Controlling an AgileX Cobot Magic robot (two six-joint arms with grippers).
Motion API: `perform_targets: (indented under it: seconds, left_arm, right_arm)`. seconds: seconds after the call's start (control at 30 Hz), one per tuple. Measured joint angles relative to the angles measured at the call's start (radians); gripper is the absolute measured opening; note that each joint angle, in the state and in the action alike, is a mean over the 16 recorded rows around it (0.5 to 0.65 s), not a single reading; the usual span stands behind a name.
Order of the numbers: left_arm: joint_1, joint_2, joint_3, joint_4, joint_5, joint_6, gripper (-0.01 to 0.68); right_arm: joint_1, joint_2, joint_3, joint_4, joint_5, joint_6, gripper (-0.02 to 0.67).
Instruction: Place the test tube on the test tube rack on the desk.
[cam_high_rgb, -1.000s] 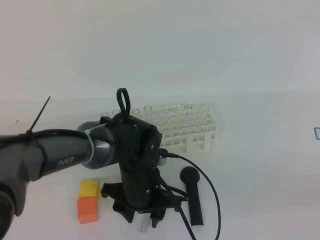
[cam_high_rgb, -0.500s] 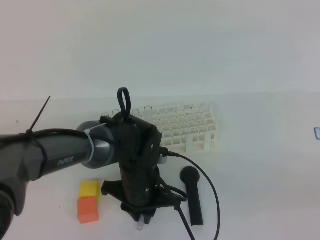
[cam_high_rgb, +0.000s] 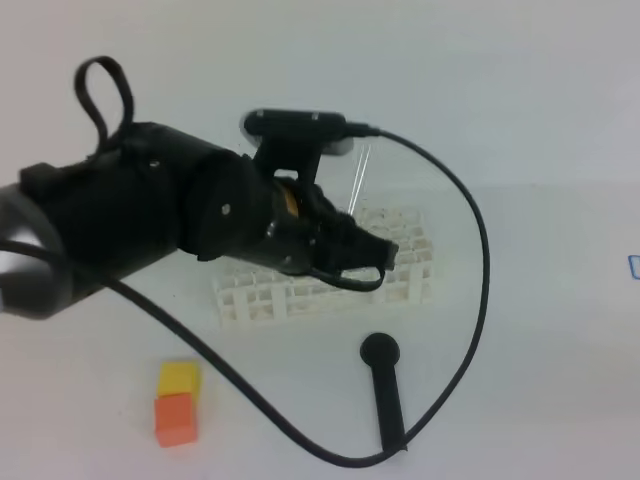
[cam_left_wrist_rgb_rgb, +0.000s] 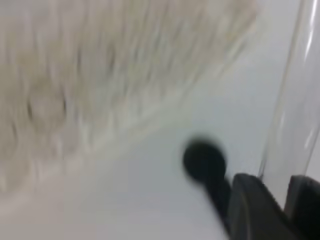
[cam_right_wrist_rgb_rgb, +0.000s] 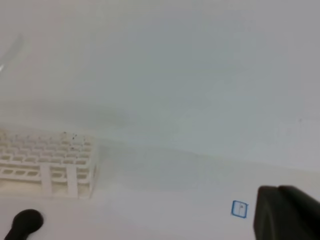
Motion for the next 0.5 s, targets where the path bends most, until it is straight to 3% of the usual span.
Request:
perform_targets:
  seconds: [0.23,0.5]
  left_arm:
    - [-0.030,-0.099,0.099,-0.113,-0.274,0.179,0.111]
    - [-0.135,-0.160,0.359,-0.223,-0.672,0.304,0.111]
  right_arm:
    - [0.000,0.000,0.000,0.001,0.011,-0.025,-0.001]
    - [0.000,0.000,0.000,0.023,0.070,-0.044,-0.001]
